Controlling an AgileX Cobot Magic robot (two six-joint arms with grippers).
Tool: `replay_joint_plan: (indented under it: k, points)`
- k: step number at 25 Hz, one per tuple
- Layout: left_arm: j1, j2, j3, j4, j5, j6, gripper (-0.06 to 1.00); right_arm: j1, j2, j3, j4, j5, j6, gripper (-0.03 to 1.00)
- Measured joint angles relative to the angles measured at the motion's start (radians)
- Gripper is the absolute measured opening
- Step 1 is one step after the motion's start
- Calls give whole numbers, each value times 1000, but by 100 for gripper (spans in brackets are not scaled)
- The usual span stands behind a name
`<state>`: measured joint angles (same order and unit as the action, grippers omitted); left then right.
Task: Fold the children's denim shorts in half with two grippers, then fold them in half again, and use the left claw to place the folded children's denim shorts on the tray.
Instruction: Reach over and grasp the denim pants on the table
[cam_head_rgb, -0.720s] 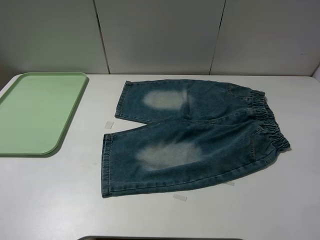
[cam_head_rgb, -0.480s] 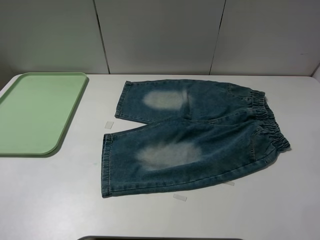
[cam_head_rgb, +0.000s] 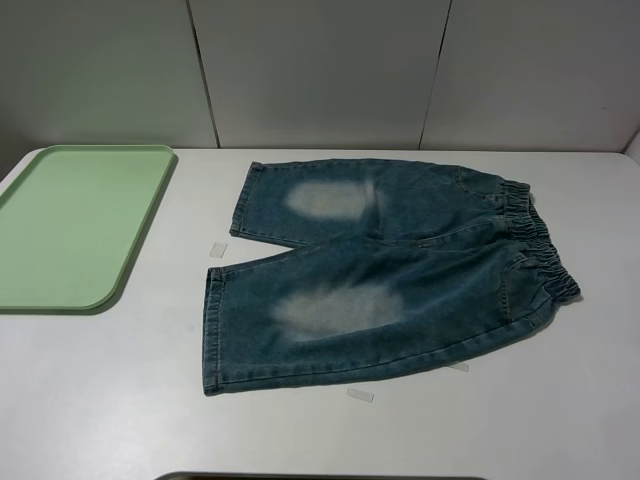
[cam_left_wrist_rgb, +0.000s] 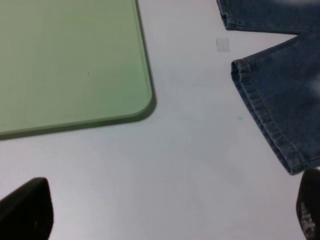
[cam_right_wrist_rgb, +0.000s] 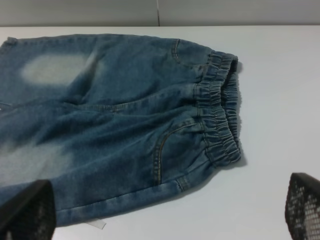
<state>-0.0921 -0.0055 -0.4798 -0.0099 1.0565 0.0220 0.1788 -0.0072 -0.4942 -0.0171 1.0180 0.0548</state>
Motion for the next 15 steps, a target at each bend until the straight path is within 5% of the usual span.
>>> replay_joint_plan:
  k: [15]
  points:
    - [-46,0,0,-2,0,0,97,0,0,0,0,0,0,69]
